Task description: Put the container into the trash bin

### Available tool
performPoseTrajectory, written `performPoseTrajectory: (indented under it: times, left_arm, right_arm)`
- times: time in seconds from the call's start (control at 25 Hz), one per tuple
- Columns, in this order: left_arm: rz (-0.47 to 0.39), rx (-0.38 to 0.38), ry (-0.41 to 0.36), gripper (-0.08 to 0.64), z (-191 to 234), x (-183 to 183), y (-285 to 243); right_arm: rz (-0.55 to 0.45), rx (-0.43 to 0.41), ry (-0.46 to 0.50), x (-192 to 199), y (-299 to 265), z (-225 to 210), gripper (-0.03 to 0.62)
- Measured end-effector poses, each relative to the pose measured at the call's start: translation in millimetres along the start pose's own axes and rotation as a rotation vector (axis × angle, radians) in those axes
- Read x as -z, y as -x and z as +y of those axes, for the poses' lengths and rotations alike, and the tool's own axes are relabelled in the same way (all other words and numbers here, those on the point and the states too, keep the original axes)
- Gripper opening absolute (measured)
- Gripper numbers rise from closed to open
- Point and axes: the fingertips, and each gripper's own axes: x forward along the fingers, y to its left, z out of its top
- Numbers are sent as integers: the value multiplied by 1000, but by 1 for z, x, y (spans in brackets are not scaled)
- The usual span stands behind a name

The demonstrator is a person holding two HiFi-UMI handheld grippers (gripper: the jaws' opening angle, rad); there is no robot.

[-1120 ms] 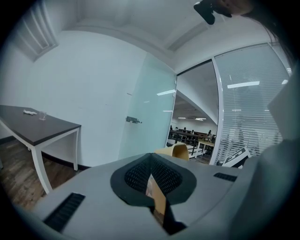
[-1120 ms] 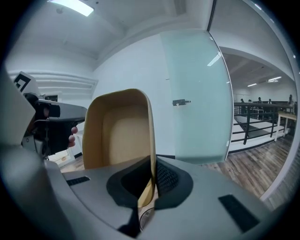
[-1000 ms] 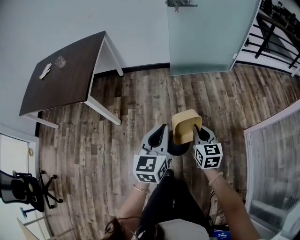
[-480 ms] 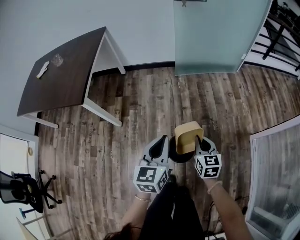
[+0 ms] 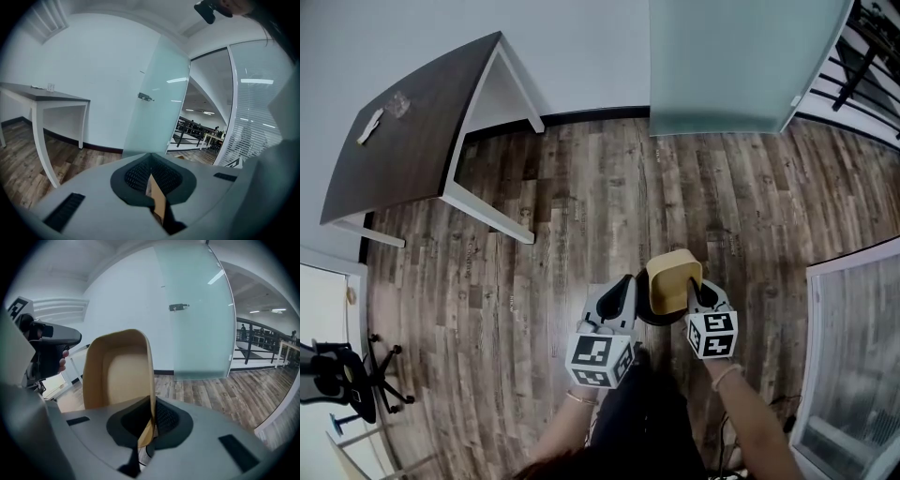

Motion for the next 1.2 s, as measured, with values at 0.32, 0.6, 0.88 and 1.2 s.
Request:
performPoseTrajectory:
  times: [0.32, 0.6, 0.88, 1.2]
  left_arm:
    - [46, -10, 8, 18, 27, 80, -27]
    - [58, -24, 14, 18, 39, 117, -36]
    - [63, -33, 16, 18, 43, 124, -30]
    - [74, -42, 17, 18, 39, 111, -17]
  right_arm:
    - [79, -14, 3, 77, -57, -11, 20]
    - [129, -56, 29, 116, -86, -9, 65]
    - [200, -87, 23, 135, -99, 0, 140]
    - [211, -105, 18, 124, -88, 7, 176]
